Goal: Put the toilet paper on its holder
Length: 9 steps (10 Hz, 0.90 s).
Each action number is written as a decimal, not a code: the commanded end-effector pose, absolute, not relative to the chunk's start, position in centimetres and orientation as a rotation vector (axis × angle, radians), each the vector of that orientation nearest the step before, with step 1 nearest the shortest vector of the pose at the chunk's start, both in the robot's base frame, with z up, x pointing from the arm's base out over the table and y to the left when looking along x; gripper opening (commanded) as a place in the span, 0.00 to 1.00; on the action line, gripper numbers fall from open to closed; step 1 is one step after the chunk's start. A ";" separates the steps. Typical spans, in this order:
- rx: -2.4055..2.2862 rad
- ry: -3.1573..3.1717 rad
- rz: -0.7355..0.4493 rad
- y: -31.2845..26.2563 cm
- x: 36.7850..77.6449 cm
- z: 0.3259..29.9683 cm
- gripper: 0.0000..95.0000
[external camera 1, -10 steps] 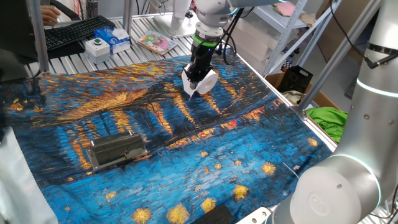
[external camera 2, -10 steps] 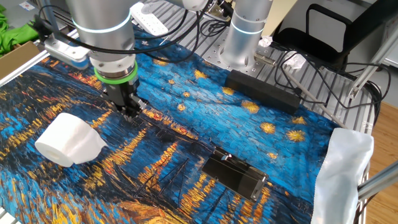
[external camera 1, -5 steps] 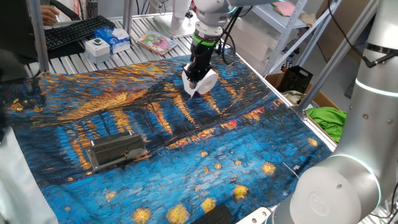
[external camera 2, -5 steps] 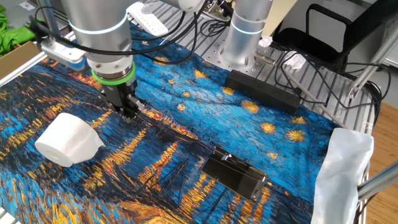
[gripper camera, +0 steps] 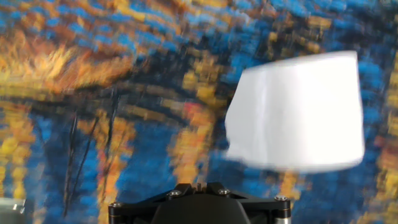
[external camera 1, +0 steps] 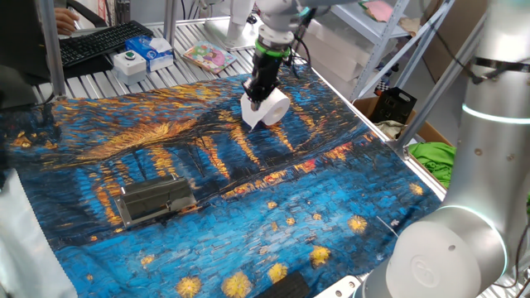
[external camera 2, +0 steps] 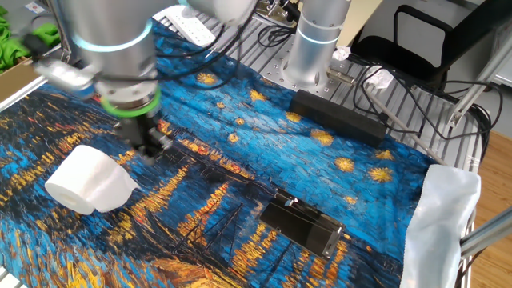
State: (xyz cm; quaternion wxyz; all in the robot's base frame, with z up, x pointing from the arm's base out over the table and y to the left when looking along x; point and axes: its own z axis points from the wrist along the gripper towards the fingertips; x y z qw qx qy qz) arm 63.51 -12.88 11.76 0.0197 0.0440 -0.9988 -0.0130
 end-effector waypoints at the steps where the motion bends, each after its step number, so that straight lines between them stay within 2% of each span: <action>1: 0.152 -3.108 -0.011 -13.6 64.6 11.6 0.00; 9: 0.246 -3.116 0.007 -16.5 68.9 10.7 0.00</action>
